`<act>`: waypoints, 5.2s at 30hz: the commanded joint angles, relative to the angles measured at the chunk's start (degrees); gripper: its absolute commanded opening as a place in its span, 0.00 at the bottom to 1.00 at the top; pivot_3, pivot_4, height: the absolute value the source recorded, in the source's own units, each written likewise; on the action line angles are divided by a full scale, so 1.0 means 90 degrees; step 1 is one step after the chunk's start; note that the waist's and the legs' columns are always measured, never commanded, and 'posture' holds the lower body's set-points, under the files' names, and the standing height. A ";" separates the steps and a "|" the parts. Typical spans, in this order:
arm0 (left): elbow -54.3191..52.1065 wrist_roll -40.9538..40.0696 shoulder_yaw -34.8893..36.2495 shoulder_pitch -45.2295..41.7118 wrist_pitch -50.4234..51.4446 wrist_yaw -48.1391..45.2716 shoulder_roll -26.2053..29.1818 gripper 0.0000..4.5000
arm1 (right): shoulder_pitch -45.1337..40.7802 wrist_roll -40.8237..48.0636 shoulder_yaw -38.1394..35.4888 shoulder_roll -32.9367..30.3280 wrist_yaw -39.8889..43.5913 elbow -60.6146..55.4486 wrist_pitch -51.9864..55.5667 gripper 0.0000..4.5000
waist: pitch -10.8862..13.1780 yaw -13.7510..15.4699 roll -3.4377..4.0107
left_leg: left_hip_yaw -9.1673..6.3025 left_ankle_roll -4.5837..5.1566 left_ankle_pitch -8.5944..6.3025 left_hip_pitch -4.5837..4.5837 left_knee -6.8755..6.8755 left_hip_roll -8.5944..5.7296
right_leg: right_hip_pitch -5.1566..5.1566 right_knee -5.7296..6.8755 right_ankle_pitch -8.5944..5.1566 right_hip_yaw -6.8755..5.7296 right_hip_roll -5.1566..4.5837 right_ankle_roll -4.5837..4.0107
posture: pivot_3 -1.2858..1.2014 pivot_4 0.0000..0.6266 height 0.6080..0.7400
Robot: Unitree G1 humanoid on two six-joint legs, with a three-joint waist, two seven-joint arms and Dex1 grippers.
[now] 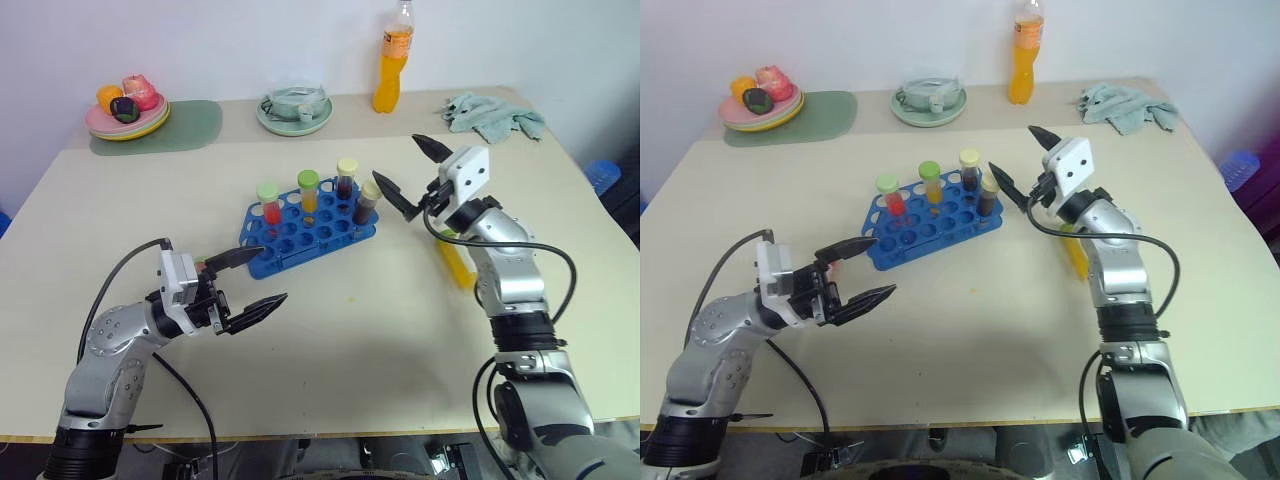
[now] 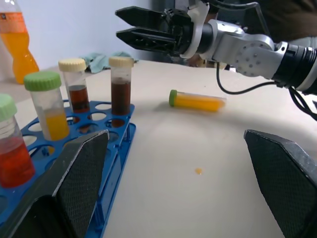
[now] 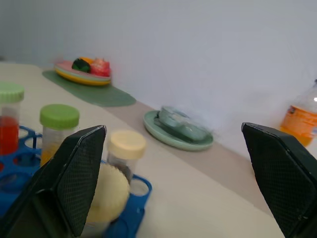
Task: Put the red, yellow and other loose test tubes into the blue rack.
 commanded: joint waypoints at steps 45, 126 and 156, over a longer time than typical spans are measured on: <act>-0.0414 0.0062 0.0024 0.0461 -0.0111 0.0093 0.0009 1.00 | -0.0613 0.0519 0.1855 -0.3367 0.0694 -0.1328 0.8058 0.99 | 0.0003 0.0139 -0.0001 | 0.0030 0.0044 -0.0020 -0.0113 0.0047 0.0005 | -0.0059 -0.0071 0.0024 -0.0003 -0.0006 0.0022 | 0.52 0.24 1.00; -0.0010 -0.0350 0.1399 0.0693 -0.0325 0.1070 -0.0322 1.00 | -0.0949 0.0037 0.0529 0.2963 0.0370 0.4017 -0.3068 0.17 | -0.0005 -0.0038 -0.0003 | 0.0038 -0.0027 0.0019 -0.0011 0.0016 0.0066 | -0.0061 -0.0002 0.0087 0.0028 0.0071 -0.0028 | 0.52 0.24 1.00; -0.0014 -0.0291 0.1254 0.0584 -0.0309 0.1102 -0.0315 1.00 | -0.0852 0.0064 0.0515 0.2788 0.0437 0.3777 -0.2952 0.17 | -0.0005 -0.0029 -0.0003 | 0.0043 -0.0028 0.0020 -0.0006 0.0010 0.0066 | -0.0061 0.0001 0.0085 0.0036 0.0072 -0.0030 | 0.52 0.24 1.00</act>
